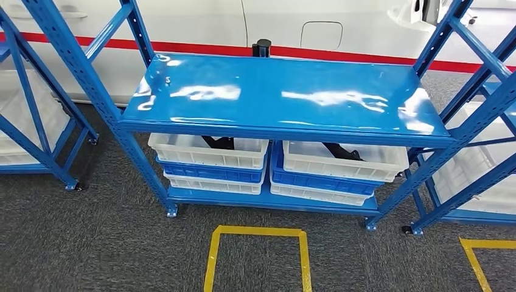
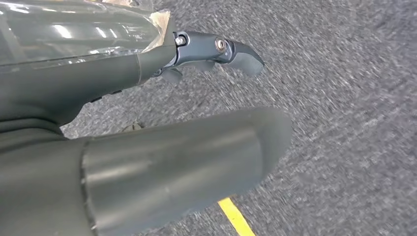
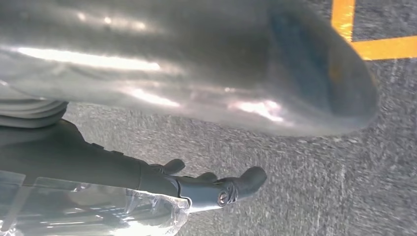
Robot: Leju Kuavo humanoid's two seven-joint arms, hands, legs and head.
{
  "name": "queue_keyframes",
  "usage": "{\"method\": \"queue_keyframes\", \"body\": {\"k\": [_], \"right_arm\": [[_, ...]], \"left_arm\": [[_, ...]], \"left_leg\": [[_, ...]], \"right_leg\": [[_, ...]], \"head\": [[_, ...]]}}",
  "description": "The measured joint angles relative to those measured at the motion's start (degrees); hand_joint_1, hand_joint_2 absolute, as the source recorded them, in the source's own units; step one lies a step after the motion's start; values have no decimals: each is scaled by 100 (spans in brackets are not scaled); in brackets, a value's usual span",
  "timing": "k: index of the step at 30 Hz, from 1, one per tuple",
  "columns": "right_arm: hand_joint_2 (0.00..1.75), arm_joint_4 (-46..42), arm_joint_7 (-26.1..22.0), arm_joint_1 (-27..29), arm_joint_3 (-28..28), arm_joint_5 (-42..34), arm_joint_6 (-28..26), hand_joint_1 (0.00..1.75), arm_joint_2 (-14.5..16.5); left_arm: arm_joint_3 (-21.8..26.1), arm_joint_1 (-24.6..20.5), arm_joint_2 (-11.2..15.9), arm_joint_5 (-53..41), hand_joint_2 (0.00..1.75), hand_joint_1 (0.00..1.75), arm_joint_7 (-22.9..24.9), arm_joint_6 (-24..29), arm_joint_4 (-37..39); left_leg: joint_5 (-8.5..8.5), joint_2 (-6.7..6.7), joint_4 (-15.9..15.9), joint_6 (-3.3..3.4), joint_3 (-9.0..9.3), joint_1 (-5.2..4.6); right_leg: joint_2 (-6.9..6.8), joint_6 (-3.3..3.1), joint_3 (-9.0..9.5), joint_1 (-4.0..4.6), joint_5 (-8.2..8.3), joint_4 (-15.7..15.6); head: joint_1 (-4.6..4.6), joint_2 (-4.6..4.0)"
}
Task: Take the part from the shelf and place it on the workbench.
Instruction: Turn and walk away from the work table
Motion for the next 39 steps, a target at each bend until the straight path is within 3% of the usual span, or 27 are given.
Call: {"method": "queue_keyframes", "body": {"k": [1,2,3,4,6,7,9,12,13,15,17,18,19,22,23,25,26,27,29,31,39], "right_arm": [[0,0,1,-1,2,-3,0,0,1],[0,0,1,2,4,-7,-1,0,1],[0,0,2,6,5,-12,0,0,-1],[0,0,3,9,5,-16,0,0,-3],[0,-1,4,5,6,-20,0,0,-11],[0,-1,4,-2,6,-21,0,0,-16],[0,-2,5,-11,7,-27,2,0,-21],[0,-1,17,16,8,-39,18,0,-21],[0,0,23,23,8,-44,26,0,-24],[0,0,33,23,8,-50,72,0,-31],[0,1,45,31,8,-58,197,0,-31],[0,1,55,35,7,-68,302,0,-34],[0,2,67,36,7,-79,436,0,-38],[0,3,92,20,23,-66,1051,0,-52],[44,3,110,10,46,-22,1298,0,-62],[131,3,186,-12,141,160,1661,0,-88],[175,3,234,-18,206,265,1747,0,-103],[175,2,280,-23,277,363,1792,0,-118],[175,0,339,-32,401,477,1835,0,-141],[175,-4,363,-43,502,532,1873,0,-149],[175,-7,260,-44,737,593,1917,0,-153]], "left_arm": [[-4,0,-2,20,0,0,-7,3,-1],[-8,1,-5,35,0,0,-14,8,-1],[-13,2,-8,49,0,0,-20,15,-1],[-21,2,-9,59,0,0,-21,24,-1],[-40,2,-13,67,0,0,-22,40,-1],[-49,1,-17,69,0,0,-22,45,-1],[-62,1,-26,87,0,0,-21,46,-1],[-90,0,-25,119,0,0,-18,45,-3],[-97,1,-24,120,0,0,-16,45,-3],[-120,3,-23,122,0,0,-3,39,-3],[-140,5,-25,133,0,0,27,10,-3],[-146,6,-23,149,0,0,53,-16,-3],[-151,6,-20,164,0,0,76,-41,-3],[-194,1,-1,222,131,0,207,-159,-1],[-221,-1,9,239,175,0,276,-216,2],[-289,-5,29,256,175,0,392,-307,12],[-327,-7,37,259,131,0,420,-329,17],[-367,-10,46,271,87,0,435,-341,20],[-440,-16,64,302,87,0,441,-344,23],[-499,-21,80,339,175,0,441,-341,23],[-667,-25,107,444,175,0,521,-372,23]], "left_leg": [[54,7,1,7,-83,-4],[106,14,3,3,-166,-8],[160,21,6,-6,-249,-9],[213,27,8,-20,-310,-9],[309,35,17,-60,-394,-12],[349,38,27,-86,-421,-23],[426,46,50,-143,-471,-50],[437,42,106,-228,-525,-30],[314,25,232,-260,-579,-12],[-150,-15,833,-332,-804,25],[-531,-32,1551,-392,-1033,52],[-560,-36,1701,-413,-1040,67],[-476,-38,1631,-426,-936,84],[-36,-45,556,-436,-234,131],[24,-53,290,-421,-80,130],[-3,-69,109,-367,-5,109],[-8,-71,92,-343,-23,105],[-16,-71,71,-329,-30,97],[-6,-70,68,-315,-41,70],[-2,-70,70,-290,-44,29],[14,-69,79,-232,-56,-16]], "right_leg": [[0,-7,-92,-1,-212,385],[0,19,-130,-1,-320,676],[0,73,-83,-1,-322,809],[-1,133,75,-2,-235,710],[-3,190,681,2,-42,-47],[-4,173,998,17,-13,-501],[-2,101,1309,49,-64,-1050],[-3,-35,1270,12,-52,-1147],[-9,-97,1249,-11,-19,-1155],[-22,-184,1184,-23,45,-1158],[-29,-198,1119,-17,93,-1151],[-30,-188,1098,-16,110,-1146],[-29,-178,1090,-21,122,-1141],[-20,-137,1098,-21,125,-1103],[-17,-111,1082,-6,125,-1089],[-12,-45,1034,29,120,-1062],[-11,-46,1020,35,120,-1057],[-11,-53,1009,35,119,-1055],[-11,-74,990,37,134,-1066],[-11,-46,990,29,151,-1077],[-10,39,977,-4,191,-1088]], "head": [[10,0],[9,0],[13,0],[15,0],[20,0],[20,0],[10,0],[-5,0],[-15,0],[-38,0],[-49,0],[-50,0],[-51,0],[-56,0],[-56,0],[-59,0],[-53,0],[-50,0],[-42,0],[-43,0],[-45,0]]}}
